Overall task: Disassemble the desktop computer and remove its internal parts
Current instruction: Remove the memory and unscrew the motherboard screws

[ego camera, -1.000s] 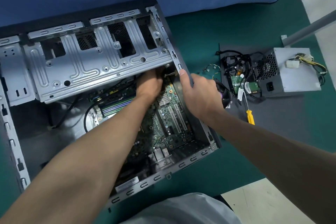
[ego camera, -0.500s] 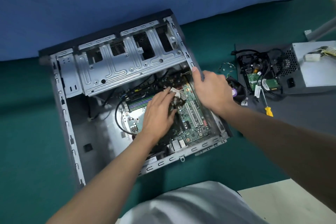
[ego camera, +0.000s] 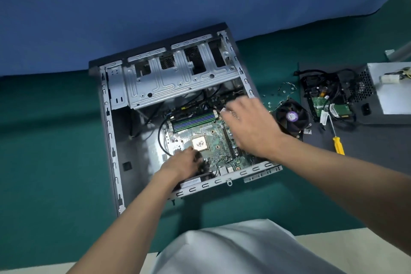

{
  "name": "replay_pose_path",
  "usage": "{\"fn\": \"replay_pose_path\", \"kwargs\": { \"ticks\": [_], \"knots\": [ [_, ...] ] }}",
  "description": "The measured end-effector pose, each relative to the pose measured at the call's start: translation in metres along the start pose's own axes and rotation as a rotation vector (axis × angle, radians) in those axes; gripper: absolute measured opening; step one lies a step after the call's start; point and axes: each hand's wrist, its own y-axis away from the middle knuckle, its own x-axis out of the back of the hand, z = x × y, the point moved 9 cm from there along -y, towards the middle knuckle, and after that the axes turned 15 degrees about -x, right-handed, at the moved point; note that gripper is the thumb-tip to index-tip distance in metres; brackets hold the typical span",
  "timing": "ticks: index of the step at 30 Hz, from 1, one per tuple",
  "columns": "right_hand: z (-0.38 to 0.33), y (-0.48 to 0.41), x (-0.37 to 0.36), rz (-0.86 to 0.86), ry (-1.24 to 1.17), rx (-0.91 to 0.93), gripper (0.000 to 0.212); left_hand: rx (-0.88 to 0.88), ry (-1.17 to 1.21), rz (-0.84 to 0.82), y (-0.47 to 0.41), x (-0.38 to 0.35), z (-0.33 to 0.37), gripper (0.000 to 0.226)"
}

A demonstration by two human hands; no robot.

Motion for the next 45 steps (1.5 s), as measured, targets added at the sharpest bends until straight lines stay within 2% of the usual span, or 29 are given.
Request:
{"fn": "replay_pose_path", "kwargs": {
  "ticks": [2,4,8,11,13,20,26,32,40,45],
  "knots": [
    [-0.035,0.019,-0.025,-0.297,-0.042,0.244,0.037,-0.008,-0.010,-0.030,0.000,-0.003,-0.002,0.038],
    [-0.046,0.030,-0.054,-0.606,-0.045,0.268,0.030,-0.006,-0.012,-0.061,0.001,-0.006,-0.004,0.044],
    [-0.037,0.027,-0.086,-0.755,0.038,0.219,0.032,-0.020,-0.005,-0.085,-0.001,-0.008,-0.004,0.054],
    [-0.035,0.034,-0.104,-0.847,0.098,0.198,0.016,-0.026,-0.021,-0.087,-0.001,-0.009,-0.003,0.052],
    [-0.036,0.035,-0.110,-0.863,0.099,0.177,0.011,-0.027,-0.025,-0.094,-0.001,-0.009,-0.002,0.051],
    [-0.048,0.031,-0.116,-0.847,0.152,0.182,0.026,-0.017,-0.009,-0.081,0.002,-0.008,-0.001,0.054],
    [-0.050,0.034,-0.119,-0.916,0.070,0.133,0.030,-0.003,-0.003,-0.095,0.002,-0.010,-0.001,0.058],
    [-0.037,0.036,-0.121,-0.948,-0.046,0.027,0.025,-0.013,0.026,-0.097,0.001,-0.010,0.000,0.057],
    [-0.042,0.035,-0.119,-0.960,-0.030,0.040,0.024,-0.012,0.060,-0.080,0.001,-0.009,0.003,0.057],
    [-0.036,0.035,-0.122,-1.004,-0.039,-0.019,0.024,-0.011,0.082,-0.079,0.002,-0.009,0.002,0.054]
  ]
}}
